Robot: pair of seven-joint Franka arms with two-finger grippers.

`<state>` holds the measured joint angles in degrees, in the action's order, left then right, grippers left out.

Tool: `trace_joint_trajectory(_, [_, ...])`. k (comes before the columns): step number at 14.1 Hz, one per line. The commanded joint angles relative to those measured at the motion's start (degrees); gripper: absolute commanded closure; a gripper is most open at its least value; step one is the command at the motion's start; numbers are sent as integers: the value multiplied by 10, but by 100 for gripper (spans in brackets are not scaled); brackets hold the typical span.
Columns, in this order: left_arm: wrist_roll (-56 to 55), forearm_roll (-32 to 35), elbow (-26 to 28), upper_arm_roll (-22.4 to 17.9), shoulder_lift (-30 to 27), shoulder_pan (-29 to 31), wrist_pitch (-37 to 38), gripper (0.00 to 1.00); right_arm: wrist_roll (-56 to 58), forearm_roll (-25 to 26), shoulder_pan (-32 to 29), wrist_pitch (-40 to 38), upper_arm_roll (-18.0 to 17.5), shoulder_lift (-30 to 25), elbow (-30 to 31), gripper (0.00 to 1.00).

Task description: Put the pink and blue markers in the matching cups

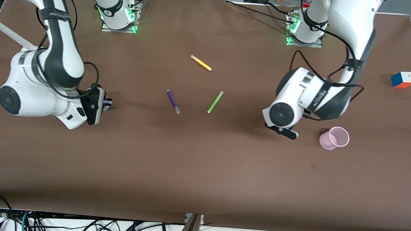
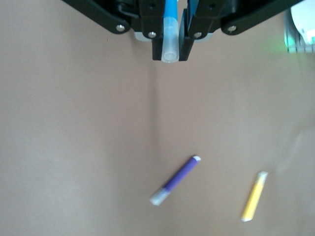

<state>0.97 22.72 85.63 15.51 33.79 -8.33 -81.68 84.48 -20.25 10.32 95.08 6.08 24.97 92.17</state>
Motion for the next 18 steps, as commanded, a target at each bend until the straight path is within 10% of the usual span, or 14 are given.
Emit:
trace_joint_trajectory(1, [158,40,-20,-6,15,60,19,100,100,-60,-36,-9,-5,-25,57,100])
trace_joint_trajectory(9, [284,296,-48,-21,47,23,72,100,251,-124,-83,-13,20,-30,124,100])
trace_joint_trajectory(10, [280,300,-43,-21,52,24,74,100,251,-124,-85,-13,20,-30,124,72])
trace_joint_trajectory(11, [278,300,-33,-21,52,27,74,100,251,-124,-87,-12,21,-27,122,3])
trace_joint_trajectory(18, [265,235,-28,-21,69,89,56,100,-73,-117,-94,-64,21,-30,23,0])
